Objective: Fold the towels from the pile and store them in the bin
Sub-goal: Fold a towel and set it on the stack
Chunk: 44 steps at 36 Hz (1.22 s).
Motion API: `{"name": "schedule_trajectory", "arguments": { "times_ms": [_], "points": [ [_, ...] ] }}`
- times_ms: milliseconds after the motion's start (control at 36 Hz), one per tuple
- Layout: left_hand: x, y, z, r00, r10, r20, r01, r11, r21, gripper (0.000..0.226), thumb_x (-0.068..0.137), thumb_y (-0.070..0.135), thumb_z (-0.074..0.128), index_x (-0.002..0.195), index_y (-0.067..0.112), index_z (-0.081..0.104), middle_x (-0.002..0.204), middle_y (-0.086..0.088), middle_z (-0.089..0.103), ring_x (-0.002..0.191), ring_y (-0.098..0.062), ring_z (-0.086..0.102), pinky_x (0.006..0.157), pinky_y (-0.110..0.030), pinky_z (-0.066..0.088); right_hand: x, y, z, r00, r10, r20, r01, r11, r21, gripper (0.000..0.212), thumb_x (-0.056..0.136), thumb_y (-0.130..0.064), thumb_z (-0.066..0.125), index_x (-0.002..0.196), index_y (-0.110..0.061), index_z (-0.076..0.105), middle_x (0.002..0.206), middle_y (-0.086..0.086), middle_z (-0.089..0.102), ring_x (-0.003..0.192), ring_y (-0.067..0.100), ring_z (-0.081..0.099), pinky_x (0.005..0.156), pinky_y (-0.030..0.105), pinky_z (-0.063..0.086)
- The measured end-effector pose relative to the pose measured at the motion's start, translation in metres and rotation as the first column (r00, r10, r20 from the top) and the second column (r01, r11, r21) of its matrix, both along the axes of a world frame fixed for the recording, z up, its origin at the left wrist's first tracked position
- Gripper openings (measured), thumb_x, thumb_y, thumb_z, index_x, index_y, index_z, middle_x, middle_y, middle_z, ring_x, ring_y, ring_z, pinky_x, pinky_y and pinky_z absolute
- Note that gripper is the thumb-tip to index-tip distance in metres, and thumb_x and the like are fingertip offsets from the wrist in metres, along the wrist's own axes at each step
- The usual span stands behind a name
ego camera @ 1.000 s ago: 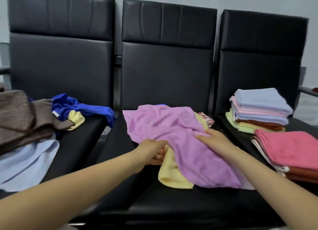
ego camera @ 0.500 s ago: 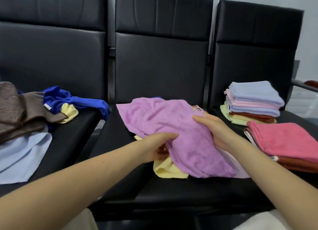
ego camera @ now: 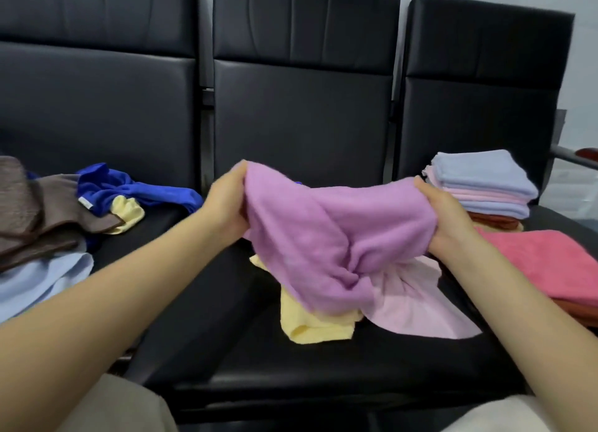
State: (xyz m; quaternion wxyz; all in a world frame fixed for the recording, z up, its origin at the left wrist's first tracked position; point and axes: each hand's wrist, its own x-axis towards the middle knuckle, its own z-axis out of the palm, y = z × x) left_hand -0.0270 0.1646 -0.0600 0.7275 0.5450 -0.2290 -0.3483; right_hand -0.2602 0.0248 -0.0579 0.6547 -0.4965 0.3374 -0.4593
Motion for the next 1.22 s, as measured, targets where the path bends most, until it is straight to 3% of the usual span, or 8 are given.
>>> {"name": "schedule_trajectory", "arguments": {
  "times_ms": [139, 250, 389, 667, 833, 972, 1111, 1222],
  "points": [
    [0.022, 0.007, 0.017, 0.997, -0.033, -0.067, 0.025, 0.993, -0.116, 0.017, 0.093, 0.027, 0.056, 0.086, 0.017, 0.068, 0.082, 0.001, 0.069, 0.073, -0.016, 0.066, 0.072, -0.027, 0.052, -0.002, -0.006, 0.002, 0.999, -0.017, 0.051, 0.014, 0.999, 0.050, 0.030, 0.105, -0.017, 0.034, 0.079, -0.014, 0.049, 0.044, -0.007, 0.061, 0.066, 0.014, 0.052, 0.043, 0.015, 0.047],
    [0.032, 0.001, -0.011, 1.000, 0.007, 0.026, -0.011, 0.991, 0.134, 0.020, 0.092, 0.029, 0.059, 0.102, 0.015, 0.070, 0.108, -0.003, 0.070, 0.099, -0.018, 0.063, 0.087, -0.028, 0.050, 0.004, 0.002, -0.015, 0.999, 0.004, 0.044, -0.013, 0.982, 0.190, 0.034, 0.105, -0.016, 0.036, 0.076, -0.009, 0.053, 0.044, -0.002, 0.061, 0.049, 0.013, 0.061, 0.041, 0.017, 0.047],
    [0.036, 0.012, -0.052, 0.985, -0.108, 0.136, 0.028, 0.872, 0.488, 0.024, 0.088, 0.034, 0.064, 0.092, 0.010, 0.066, 0.089, -0.008, 0.063, 0.077, -0.022, 0.059, 0.070, -0.030, 0.048, 0.008, 0.002, -0.047, 0.990, 0.124, -0.073, -0.105, 0.970, 0.219, 0.025, 0.099, -0.036, 0.052, 0.082, -0.018, 0.056, 0.059, 0.000, 0.058, 0.048, 0.010, 0.056, 0.042, 0.018, 0.044],
    [0.050, 0.041, -0.069, 0.769, -0.434, 0.469, -0.017, 0.720, 0.694, 0.095, 0.050, 0.083, 0.064, 0.099, 0.001, 0.068, 0.080, -0.007, 0.064, 0.073, -0.017, 0.057, 0.069, -0.031, 0.045, -0.018, -0.002, -0.063, 0.925, 0.177, -0.337, -0.135, 0.980, 0.144, 0.061, 0.070, -0.038, 0.083, 0.117, -0.004, 0.066, 0.118, 0.010, 0.068, 0.109, 0.026, 0.064, 0.092, 0.039, 0.051],
    [0.035, 0.051, -0.073, 0.533, -0.633, 0.561, -0.045, 0.641, 0.766, 0.043, 0.079, 0.054, 0.071, 0.071, 0.014, 0.056, 0.068, 0.002, 0.055, 0.063, -0.011, 0.050, 0.059, -0.020, 0.039, -0.037, 0.023, -0.073, 0.702, 0.524, -0.483, -0.544, 0.832, 0.112, 0.070, 0.068, -0.035, 0.087, 0.129, -0.014, 0.060, 0.128, 0.002, 0.066, 0.121, 0.020, 0.060, 0.110, 0.043, 0.040],
    [0.031, 0.055, -0.073, 0.600, -0.575, 0.556, 0.061, 0.726, 0.685, 0.028, 0.094, 0.033, 0.059, 0.098, 0.007, 0.068, 0.097, -0.004, 0.072, 0.091, -0.020, 0.067, 0.086, -0.029, 0.053, -0.035, 0.041, -0.081, 0.380, -0.039, -0.924, -0.553, 0.791, -0.261, 0.050, 0.075, -0.045, 0.079, 0.112, -0.015, 0.063, 0.110, 0.002, 0.065, 0.102, 0.014, 0.061, 0.095, 0.038, 0.051],
    [0.021, 0.054, -0.061, 0.800, -0.434, 0.414, 0.194, 0.840, 0.507, 0.031, 0.097, 0.033, 0.051, 0.102, 0.004, 0.062, 0.100, -0.008, 0.068, 0.087, -0.024, 0.063, 0.080, -0.035, 0.050, -0.040, 0.053, -0.058, 0.829, 0.135, -0.543, -0.332, 0.900, -0.282, 0.027, 0.088, -0.022, 0.069, 0.114, -0.014, 0.066, 0.108, -0.001, 0.073, 0.103, 0.014, 0.068, 0.093, 0.031, 0.054],
    [0.017, 0.049, -0.051, 0.903, -0.341, 0.261, 0.248, 0.910, 0.331, 0.025, 0.096, 0.029, 0.048, 0.091, 0.011, 0.065, 0.083, -0.003, 0.072, 0.074, -0.016, 0.068, 0.070, -0.027, 0.052, -0.037, 0.053, -0.037, 0.964, 0.110, -0.242, -0.169, 0.957, -0.236, 0.012, 0.097, -0.011, 0.055, 0.097, -0.005, 0.066, 0.083, 0.008, 0.072, 0.078, 0.018, 0.069, 0.068, 0.026, 0.059]
  ]
}}
